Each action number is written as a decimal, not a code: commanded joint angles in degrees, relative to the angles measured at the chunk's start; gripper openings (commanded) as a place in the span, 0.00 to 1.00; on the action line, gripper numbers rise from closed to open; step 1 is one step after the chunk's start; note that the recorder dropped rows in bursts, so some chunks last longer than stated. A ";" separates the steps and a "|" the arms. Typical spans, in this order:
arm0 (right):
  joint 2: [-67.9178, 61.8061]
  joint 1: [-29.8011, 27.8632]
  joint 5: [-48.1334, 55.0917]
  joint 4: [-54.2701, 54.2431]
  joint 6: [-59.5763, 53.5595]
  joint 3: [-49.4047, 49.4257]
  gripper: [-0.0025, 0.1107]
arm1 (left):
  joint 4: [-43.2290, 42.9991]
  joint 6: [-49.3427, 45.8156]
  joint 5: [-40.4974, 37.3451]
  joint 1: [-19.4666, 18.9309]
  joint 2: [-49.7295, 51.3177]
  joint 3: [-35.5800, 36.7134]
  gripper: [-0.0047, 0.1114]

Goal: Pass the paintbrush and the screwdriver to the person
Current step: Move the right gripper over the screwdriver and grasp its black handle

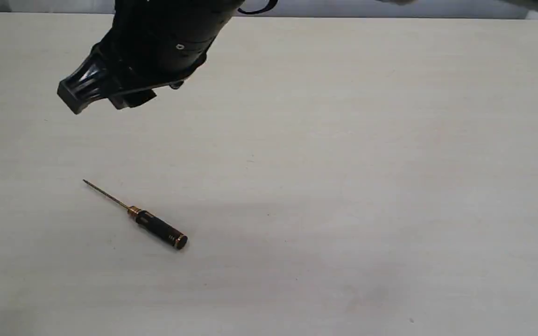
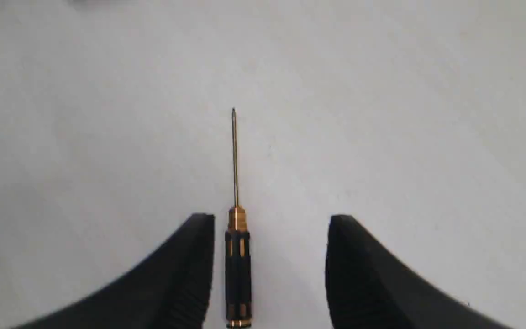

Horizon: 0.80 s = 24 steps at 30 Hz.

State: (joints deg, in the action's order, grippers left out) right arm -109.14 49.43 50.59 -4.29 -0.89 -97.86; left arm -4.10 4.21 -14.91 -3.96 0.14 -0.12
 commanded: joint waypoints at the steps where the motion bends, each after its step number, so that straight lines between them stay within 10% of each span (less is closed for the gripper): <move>1: -0.08 0.00 4.57 0.23 -1.42 -0.13 0.37 | 0.06 0.12 0.62 0.32 -0.14 0.12 0.04; 24: -17.26 0.00 2.19 -4.69 -4.72 -0.13 0.46 | 0.19 0.12 0.45 0.32 -0.14 0.12 0.04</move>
State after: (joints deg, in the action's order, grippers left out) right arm -125.72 49.43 53.66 -8.56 -5.10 -97.86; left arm -4.10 4.21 -14.91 -3.96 0.14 -0.12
